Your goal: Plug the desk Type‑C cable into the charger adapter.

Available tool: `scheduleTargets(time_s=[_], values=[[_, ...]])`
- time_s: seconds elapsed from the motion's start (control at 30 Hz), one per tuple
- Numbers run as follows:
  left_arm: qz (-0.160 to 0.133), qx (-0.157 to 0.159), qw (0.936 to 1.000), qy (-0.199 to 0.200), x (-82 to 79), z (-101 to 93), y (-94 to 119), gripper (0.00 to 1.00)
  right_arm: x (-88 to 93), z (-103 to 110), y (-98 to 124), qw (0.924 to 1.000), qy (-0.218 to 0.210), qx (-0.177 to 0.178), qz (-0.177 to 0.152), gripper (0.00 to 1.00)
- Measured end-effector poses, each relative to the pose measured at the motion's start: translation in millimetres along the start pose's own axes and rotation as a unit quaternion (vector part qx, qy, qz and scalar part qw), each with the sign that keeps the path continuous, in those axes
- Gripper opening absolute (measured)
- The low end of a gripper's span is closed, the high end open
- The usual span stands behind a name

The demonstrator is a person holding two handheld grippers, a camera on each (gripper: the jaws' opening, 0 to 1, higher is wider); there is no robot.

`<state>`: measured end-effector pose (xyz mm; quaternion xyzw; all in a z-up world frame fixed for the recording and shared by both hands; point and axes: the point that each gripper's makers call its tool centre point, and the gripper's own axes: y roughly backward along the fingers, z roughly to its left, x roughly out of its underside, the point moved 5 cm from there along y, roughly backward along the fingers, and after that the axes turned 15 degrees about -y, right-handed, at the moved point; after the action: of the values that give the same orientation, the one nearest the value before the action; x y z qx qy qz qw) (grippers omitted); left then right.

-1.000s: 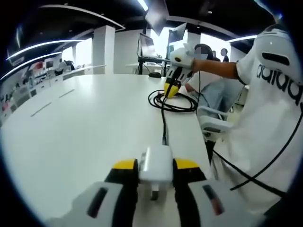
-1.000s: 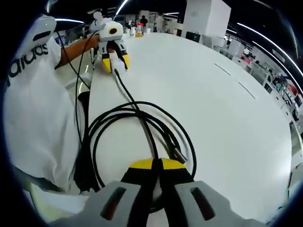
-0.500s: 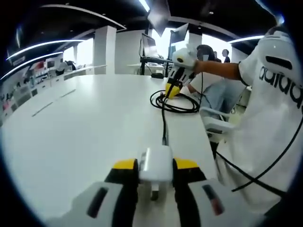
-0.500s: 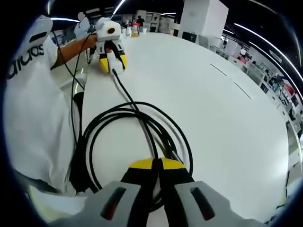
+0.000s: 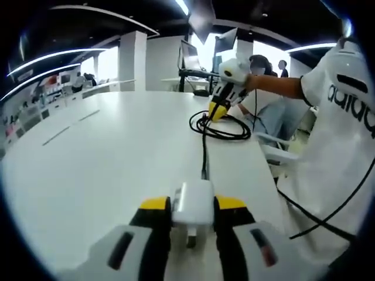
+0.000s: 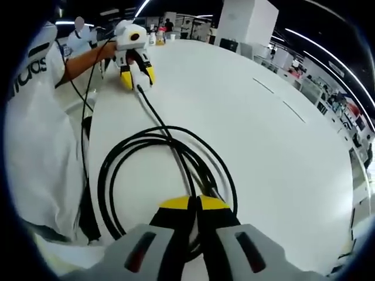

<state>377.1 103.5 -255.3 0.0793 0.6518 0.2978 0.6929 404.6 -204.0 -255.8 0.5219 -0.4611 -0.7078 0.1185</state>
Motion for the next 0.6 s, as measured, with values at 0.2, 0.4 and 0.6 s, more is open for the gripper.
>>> scheduleTargets(time_s=[0.2,0.4,0.6], values=[[0.001,-0.002,1.0000,-0.001,-0.6,11.8,-3.7,0.27,-3.0,-8.9,-5.7,1.0000,-0.003,0.008,0.003,0.02],[0.002,-0.007,1.0000,0.000,0.2,28.8,-7.4,0.27,-10.6,-19.5,-11.2,0.9998,-0.007,0.019,0.000,0.02],[0.007,-0.014,0.9999,-0.003,-0.7,41.5,-11.4,0.27,-17.8,-30.6,-15.3,0.9994,-0.007,0.035,-0.006,0.02]])
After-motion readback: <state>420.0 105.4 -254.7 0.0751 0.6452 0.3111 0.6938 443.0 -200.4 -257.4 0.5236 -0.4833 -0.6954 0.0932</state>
